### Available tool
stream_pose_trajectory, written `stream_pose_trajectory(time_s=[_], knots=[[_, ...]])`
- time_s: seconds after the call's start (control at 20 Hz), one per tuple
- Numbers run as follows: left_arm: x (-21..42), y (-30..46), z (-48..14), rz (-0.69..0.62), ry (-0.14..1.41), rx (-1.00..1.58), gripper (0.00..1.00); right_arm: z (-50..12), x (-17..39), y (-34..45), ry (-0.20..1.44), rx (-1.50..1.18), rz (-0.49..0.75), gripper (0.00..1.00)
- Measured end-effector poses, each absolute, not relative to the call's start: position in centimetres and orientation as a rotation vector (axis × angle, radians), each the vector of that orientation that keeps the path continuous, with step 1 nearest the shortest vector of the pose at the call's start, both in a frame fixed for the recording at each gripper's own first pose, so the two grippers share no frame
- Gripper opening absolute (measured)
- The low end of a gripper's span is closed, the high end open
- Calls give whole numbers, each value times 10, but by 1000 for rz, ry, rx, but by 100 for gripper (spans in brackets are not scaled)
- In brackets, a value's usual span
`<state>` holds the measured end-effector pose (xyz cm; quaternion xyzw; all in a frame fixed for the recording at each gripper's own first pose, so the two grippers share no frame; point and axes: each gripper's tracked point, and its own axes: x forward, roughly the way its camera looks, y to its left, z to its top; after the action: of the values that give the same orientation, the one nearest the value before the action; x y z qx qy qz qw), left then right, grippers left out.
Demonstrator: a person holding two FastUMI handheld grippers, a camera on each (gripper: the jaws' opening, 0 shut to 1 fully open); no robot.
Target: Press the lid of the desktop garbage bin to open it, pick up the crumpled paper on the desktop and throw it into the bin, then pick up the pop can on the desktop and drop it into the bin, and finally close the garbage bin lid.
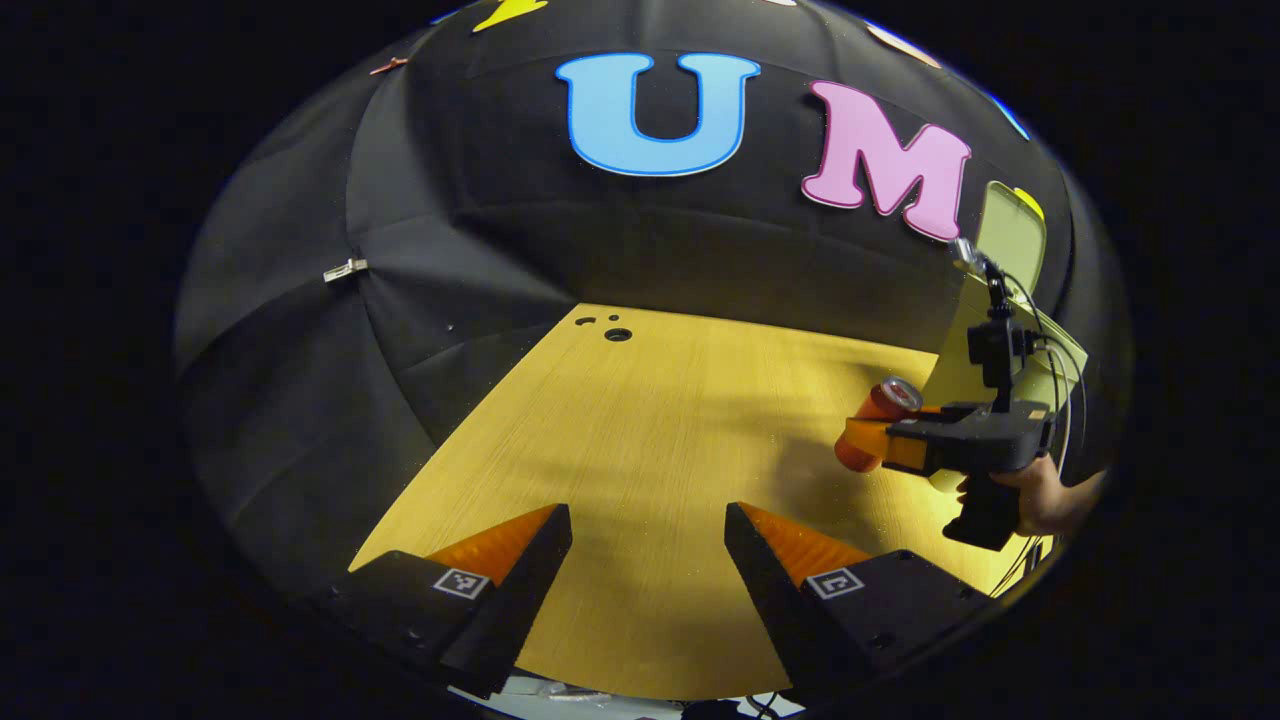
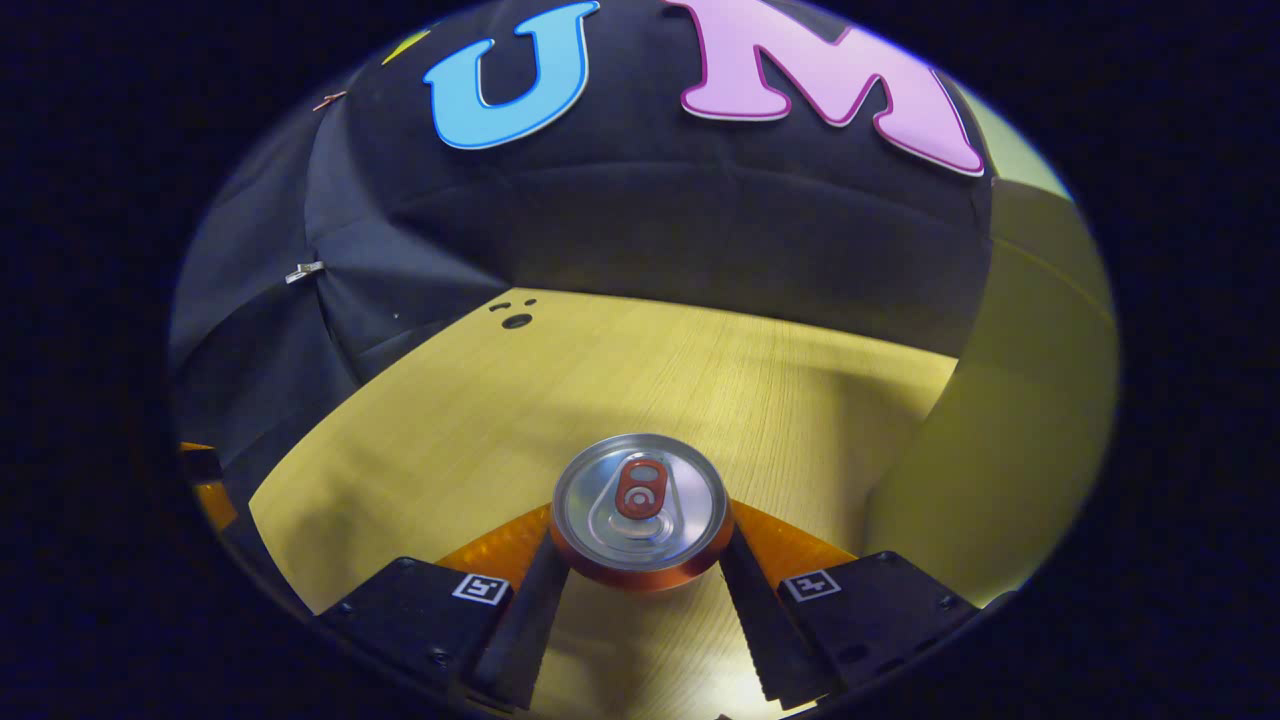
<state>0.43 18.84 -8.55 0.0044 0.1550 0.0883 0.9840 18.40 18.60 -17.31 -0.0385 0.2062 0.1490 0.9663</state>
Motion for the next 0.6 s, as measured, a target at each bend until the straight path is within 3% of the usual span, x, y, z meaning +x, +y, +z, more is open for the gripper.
stream_pose_trajectory(time_s=[0.1,0.15,0.3,0.35,0.4,0.6], knots=[[3,180,-86,156,304,22,99,-156,172,187,399,-66,312,88],[2,178,-87,147,301,25,99,-148,166,187,390,-64,314,84],[-2,169,-89,122,292,30,99,-118,149,185,352,-40,317,83],[-5,166,-89,114,286,33,99,-107,144,183,336,-30,318,88],[-7,164,-89,106,279,38,99,-96,138,181,319,-20,320,83],[-19,155,-96,69,272,70,99,-51,120,166,238,-15,299,83]])
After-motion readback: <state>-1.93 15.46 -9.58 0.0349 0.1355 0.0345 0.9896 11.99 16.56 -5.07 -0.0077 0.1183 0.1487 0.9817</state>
